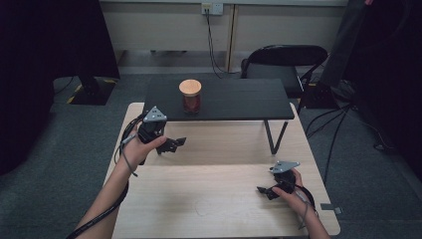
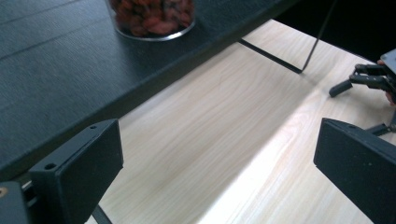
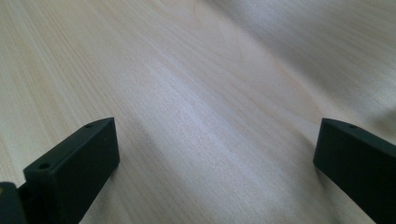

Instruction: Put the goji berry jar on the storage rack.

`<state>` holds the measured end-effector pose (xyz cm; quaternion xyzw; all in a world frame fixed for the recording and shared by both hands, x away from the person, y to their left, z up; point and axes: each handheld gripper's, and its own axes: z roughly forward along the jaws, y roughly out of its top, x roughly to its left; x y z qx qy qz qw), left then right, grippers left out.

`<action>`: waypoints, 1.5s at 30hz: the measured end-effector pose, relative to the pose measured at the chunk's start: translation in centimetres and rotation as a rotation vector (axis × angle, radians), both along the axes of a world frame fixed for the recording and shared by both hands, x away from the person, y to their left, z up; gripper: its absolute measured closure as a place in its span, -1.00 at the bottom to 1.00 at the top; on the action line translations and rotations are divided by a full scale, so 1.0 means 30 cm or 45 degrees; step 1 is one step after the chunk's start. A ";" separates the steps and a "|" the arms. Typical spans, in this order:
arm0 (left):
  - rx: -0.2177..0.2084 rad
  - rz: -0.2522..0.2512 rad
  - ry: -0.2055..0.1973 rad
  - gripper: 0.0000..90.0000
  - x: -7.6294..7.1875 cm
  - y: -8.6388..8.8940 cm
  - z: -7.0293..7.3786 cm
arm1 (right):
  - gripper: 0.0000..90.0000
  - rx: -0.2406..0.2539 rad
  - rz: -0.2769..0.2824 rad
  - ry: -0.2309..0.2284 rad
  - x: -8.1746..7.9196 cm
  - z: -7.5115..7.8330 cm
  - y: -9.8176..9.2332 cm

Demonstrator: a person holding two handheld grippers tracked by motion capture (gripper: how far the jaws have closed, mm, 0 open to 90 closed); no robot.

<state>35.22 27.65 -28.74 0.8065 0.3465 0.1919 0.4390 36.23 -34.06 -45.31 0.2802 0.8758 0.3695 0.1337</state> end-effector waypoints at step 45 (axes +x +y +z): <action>0.016 0.068 0.157 -0.98 -0.117 0.132 -0.417 | -1.00 0.000 0.000 0.000 0.000 0.000 0.000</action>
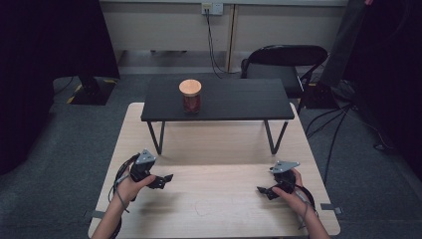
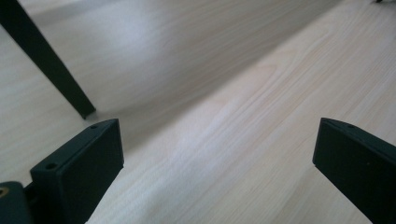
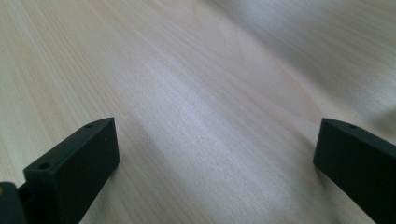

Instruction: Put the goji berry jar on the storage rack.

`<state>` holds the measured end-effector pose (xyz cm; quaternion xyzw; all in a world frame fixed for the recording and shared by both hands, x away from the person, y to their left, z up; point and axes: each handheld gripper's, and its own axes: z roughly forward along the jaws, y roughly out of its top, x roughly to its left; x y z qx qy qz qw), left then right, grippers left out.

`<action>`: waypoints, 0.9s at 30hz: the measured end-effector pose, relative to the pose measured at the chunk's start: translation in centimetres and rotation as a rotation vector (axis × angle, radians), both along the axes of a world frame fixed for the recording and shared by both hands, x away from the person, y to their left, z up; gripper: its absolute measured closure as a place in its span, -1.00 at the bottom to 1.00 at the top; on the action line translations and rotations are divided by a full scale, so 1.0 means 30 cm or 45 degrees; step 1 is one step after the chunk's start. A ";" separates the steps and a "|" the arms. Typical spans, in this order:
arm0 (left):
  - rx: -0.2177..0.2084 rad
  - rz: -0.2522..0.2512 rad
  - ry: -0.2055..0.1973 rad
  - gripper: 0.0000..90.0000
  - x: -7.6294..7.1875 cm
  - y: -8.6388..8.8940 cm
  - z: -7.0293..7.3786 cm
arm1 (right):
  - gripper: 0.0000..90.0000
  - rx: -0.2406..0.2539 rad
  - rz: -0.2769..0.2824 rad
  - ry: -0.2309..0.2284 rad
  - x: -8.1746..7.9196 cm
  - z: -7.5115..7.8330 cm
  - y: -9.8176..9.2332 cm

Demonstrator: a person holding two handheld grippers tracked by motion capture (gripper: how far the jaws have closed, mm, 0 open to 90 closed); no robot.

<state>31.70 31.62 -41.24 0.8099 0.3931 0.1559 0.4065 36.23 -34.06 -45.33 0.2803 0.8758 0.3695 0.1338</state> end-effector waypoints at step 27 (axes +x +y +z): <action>0.145 0.020 0.020 -0.97 -0.035 0.003 -0.151 | -1.00 0.000 -0.001 0.000 0.000 0.000 0.000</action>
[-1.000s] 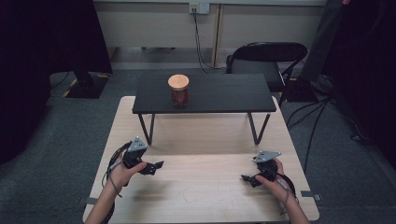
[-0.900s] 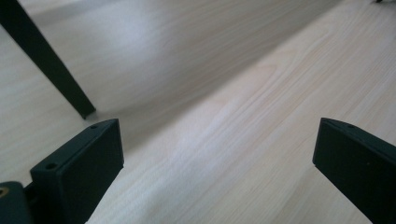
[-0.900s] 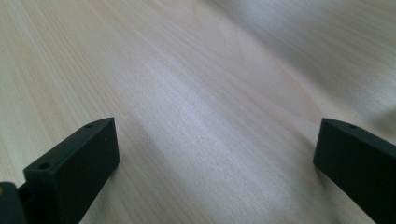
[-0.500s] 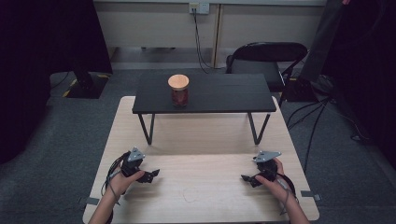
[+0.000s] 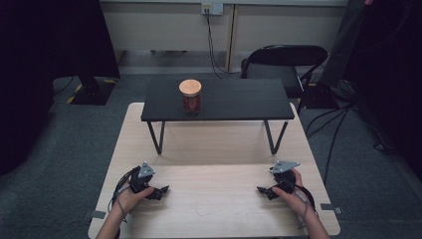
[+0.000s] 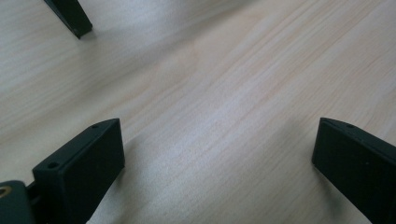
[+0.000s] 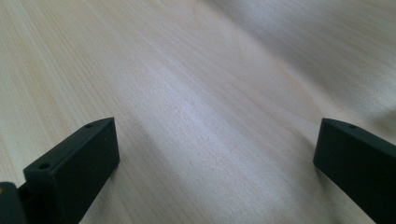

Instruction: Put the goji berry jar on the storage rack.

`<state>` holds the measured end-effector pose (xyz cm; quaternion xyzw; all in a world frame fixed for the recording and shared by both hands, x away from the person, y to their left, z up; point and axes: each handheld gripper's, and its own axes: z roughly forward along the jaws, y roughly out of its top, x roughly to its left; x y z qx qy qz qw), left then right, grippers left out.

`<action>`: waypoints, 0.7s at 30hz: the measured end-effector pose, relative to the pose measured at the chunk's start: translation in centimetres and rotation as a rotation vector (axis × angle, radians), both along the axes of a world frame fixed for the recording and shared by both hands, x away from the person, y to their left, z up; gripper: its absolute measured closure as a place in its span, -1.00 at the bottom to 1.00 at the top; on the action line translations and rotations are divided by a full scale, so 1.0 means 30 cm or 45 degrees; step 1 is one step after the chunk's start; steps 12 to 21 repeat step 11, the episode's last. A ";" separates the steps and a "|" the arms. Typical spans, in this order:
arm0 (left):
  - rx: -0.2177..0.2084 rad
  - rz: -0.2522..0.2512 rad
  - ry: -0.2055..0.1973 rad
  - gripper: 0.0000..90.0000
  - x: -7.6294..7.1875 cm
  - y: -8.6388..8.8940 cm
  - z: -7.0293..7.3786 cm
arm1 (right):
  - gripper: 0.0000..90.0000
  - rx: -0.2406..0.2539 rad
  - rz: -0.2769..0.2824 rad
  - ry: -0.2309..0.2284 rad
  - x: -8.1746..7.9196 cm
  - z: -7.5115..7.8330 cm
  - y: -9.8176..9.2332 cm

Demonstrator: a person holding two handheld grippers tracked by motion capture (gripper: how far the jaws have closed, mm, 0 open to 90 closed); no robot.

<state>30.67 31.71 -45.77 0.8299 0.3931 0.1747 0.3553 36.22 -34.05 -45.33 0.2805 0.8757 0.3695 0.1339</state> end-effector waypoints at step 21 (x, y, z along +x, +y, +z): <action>-0.002 0.012 -0.008 -1.00 -0.010 -0.003 -0.005 | -1.00 0.000 0.000 0.000 0.000 0.000 0.000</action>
